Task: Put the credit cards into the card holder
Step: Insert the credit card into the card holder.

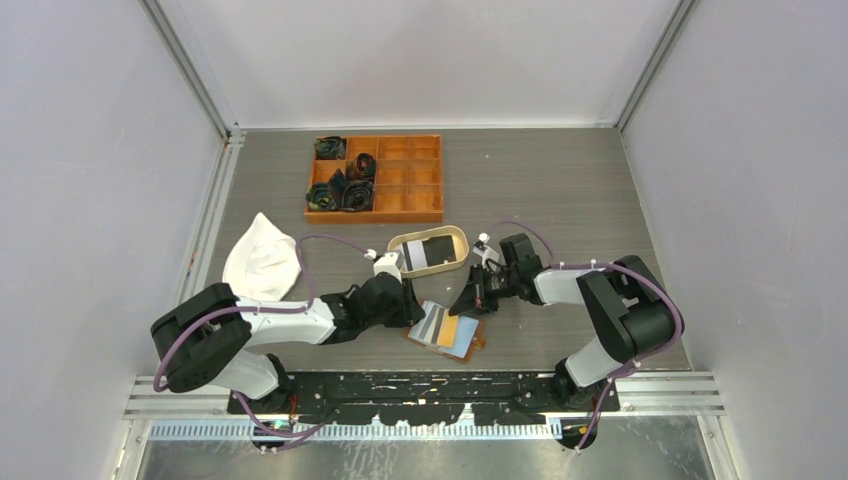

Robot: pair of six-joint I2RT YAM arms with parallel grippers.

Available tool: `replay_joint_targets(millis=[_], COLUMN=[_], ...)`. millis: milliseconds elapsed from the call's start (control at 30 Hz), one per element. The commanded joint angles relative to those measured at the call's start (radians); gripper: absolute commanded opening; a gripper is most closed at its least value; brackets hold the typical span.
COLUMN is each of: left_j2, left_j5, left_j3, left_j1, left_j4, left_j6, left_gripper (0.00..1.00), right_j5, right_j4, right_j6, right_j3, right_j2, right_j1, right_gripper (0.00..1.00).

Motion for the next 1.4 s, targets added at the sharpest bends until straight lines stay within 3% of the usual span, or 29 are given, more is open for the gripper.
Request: replay_joint_targets(millis=[0,233,400,667,900,1100,1233,1367], left_j2=[0.022,0.008,-0.056,-0.173,0.047,0.264,0.354,0.373], left_j5=[0.043,0.054,0.053,-0.230,-0.443,-0.539,-0.546,-0.520], left_j3=[-0.015,-0.023,-0.030,0.128,0.383,0.613,0.707,0.715], left_j1=[-0.004,-0.004,-0.007,-0.173,-0.330,-0.359,-0.359,-0.358], left_j4=[-0.047,-0.033,-0.044,-0.408,-0.642,-0.853,-0.894,-0.836], left_j6=[0.017,0.010,0.024,0.090,0.113,0.069,0.067,0.092], left_gripper=[0.38,0.40,0.50,0.70,0.77,0.83,0.88,0.92], right_j5=[0.099,0.111,0.095,0.088,0.084,0.080,0.076,0.075], right_j4=[0.134,0.155,0.159,0.139,0.131,0.125,0.123,0.117], right_j6=[0.063,0.088,0.090,0.079,0.075,0.069,0.068,0.065], right_j3=[-0.005,-0.015,-0.007,0.002,0.006,0.009,0.010,0.013], right_j2=[0.031,0.034,0.056,0.059,0.060,0.066,0.070,0.070], right_j1=[0.006,-0.008,-0.008,-0.008,-0.008,-0.007,-0.008,-0.008], right_gripper=[0.03,0.02,0.20,0.22,0.22,0.22,0.22,0.22])
